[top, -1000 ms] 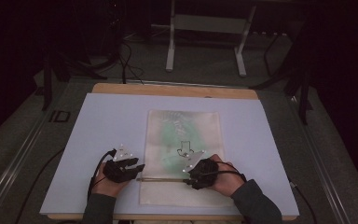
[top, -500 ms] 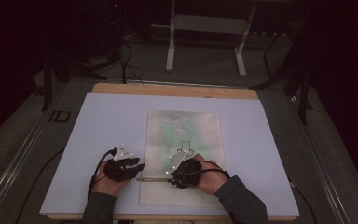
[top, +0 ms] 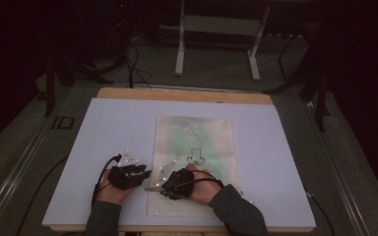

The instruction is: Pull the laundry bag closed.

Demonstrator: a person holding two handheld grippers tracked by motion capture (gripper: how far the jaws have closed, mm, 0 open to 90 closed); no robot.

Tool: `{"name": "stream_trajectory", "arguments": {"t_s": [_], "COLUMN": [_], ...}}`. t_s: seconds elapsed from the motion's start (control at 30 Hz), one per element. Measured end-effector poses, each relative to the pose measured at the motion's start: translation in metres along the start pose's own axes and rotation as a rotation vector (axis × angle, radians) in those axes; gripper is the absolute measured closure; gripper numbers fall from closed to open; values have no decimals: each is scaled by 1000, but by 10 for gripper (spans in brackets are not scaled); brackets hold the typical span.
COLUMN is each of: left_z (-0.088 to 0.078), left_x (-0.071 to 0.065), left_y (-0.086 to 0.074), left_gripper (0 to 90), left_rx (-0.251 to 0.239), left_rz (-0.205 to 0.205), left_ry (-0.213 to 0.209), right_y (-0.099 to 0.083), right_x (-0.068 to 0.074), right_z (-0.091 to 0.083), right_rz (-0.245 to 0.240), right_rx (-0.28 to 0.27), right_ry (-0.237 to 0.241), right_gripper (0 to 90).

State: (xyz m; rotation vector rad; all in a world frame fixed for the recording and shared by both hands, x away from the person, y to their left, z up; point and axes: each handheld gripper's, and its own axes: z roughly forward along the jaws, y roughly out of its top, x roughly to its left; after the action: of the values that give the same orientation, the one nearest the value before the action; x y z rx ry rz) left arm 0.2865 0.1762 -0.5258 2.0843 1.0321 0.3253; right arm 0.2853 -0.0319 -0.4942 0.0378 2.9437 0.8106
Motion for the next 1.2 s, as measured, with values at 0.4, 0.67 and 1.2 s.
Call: {"name": "stream_trajectory", "arguments": {"t_s": [0.4,0.67,1.2], "left_z": [-7,-9,-12], "left_x": [8,11,17], "left_y": [-2,-3,-5], "left_gripper": [659,655,652], "left_rx": [-24,-23,-25], "left_rz": [-32,-41,-62], "left_ry": [11,17,28], "right_y": [16,23,38], "right_x": [-3,-4,-3], "right_z": [16,28,41], "right_rz": [10,-6,12], "right_rx": [-23,8,-23], "right_ry": [14,2,-7], "right_gripper": [792,798,764]}}
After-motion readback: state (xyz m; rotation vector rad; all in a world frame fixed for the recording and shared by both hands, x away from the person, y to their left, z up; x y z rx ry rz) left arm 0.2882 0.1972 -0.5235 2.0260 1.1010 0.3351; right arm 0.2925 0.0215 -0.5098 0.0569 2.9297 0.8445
